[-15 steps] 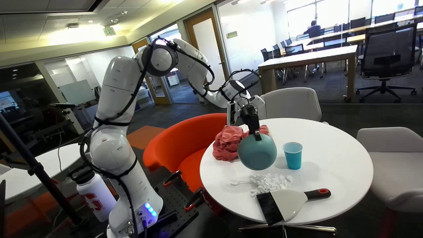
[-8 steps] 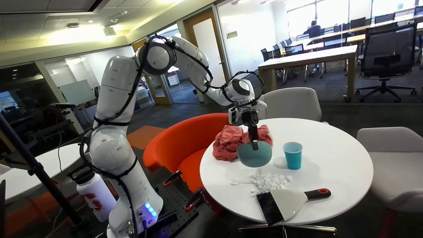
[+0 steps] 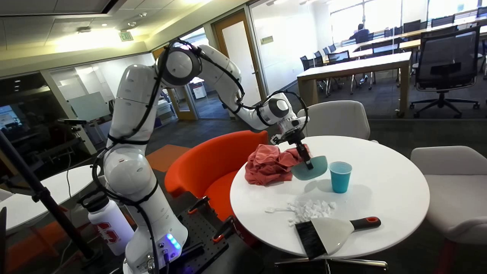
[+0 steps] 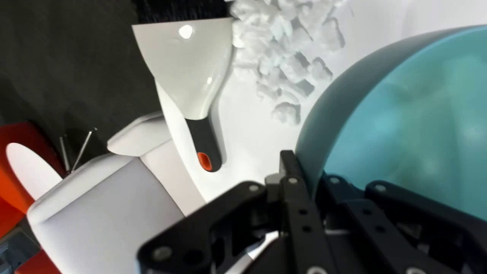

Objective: Pour the contents from the blue bowl onto the table

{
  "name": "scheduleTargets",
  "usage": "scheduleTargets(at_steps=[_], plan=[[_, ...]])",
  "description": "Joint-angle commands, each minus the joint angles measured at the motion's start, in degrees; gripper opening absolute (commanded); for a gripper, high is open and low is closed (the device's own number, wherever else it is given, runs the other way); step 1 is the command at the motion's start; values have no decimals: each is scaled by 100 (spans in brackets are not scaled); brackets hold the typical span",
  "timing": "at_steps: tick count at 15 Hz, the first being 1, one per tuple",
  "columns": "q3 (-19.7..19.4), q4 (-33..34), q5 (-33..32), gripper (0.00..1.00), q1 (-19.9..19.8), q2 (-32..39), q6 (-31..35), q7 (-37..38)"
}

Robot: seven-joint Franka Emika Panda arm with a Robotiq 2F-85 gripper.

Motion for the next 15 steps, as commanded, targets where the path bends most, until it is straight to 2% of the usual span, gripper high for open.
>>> scheduleTargets(at_steps=[1,7,8,9,11,15], plan=[[-345,-433,-28,2,214,-197,1295,582],[-1060,-923,227,2,627,16,4020,1258],[-904,-982,15,2,452,39,4354,1474],[-893,-1077,70,2,456,65,4597,1436],[-724,-1290,136,2,344,59,4761,1364],[-238,-1680,265,2,-84,-60,4539,1209]])
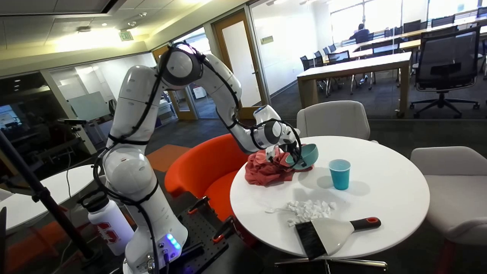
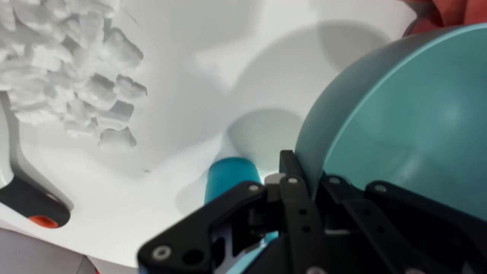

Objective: Pour the contents from the blue bowl onto the table

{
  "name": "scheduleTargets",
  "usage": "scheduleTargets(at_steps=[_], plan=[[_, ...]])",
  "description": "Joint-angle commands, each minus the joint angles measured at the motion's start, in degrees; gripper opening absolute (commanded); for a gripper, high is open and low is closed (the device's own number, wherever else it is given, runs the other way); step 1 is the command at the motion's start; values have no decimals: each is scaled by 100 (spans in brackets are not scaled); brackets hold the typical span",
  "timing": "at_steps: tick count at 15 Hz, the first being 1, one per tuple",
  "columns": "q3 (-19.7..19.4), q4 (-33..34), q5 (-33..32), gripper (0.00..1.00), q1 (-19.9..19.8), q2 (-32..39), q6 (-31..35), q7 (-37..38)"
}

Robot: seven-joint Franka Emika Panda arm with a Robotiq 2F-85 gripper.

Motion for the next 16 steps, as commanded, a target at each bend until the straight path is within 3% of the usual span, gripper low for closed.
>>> scheduleTargets(at_steps=[1,8,9,12,13,14,16], plan=[[390,-386,139,2,-401,-209,-45,-82],[725,-329,207,2,-924,13,-208,-75],[549,-405,1167,2,-658,60,-127,-843],[727,-287,2366,2,-683,216,-288,-1747],[751,-264,2730,13,-652,255,-315,-2027],[766,-237,3039,33,-610,284,-385,-2283],[726,-216,3540,38,-459,303,-464,-2690]])
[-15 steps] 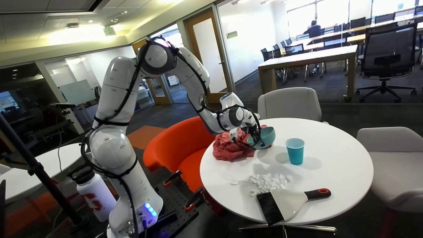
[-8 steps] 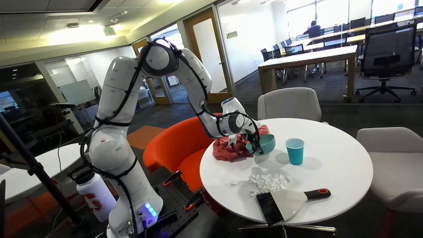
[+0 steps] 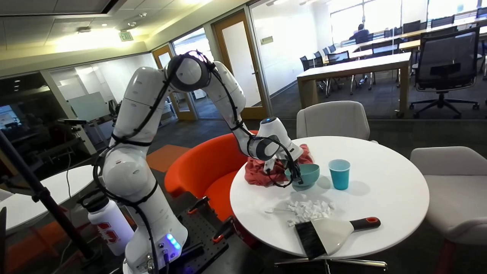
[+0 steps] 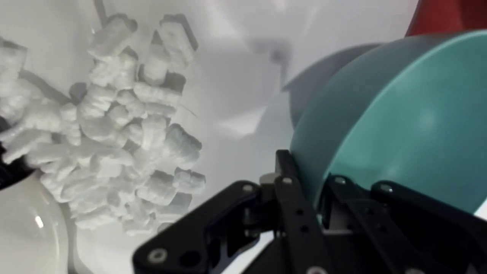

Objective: Pour the contents from the blue bowl onto the table

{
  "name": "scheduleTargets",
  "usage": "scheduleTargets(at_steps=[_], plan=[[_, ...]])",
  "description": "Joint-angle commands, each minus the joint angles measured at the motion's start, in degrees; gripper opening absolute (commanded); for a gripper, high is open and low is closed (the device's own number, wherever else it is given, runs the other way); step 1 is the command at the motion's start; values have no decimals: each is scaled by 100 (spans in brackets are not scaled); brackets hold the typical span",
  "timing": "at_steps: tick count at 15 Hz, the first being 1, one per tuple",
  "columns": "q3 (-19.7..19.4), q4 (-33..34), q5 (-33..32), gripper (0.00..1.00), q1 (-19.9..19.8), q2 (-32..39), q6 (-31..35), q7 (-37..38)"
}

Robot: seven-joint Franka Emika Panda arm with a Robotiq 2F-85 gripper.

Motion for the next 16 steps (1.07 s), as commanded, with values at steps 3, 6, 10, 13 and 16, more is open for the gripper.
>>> scheduleTargets(at_steps=[3,6,10,13,16], plan=[[-232,-117,1044,59,518,-318,-366,-982],[-646,-417,1102,81,956,-825,-681,-1385],[-615,-670,859,100,905,-1799,-1958,-2370],[-643,-580,527,100,855,-2298,-3257,-2830],[-538,-509,194,100,719,-2635,-4068,-3075]])
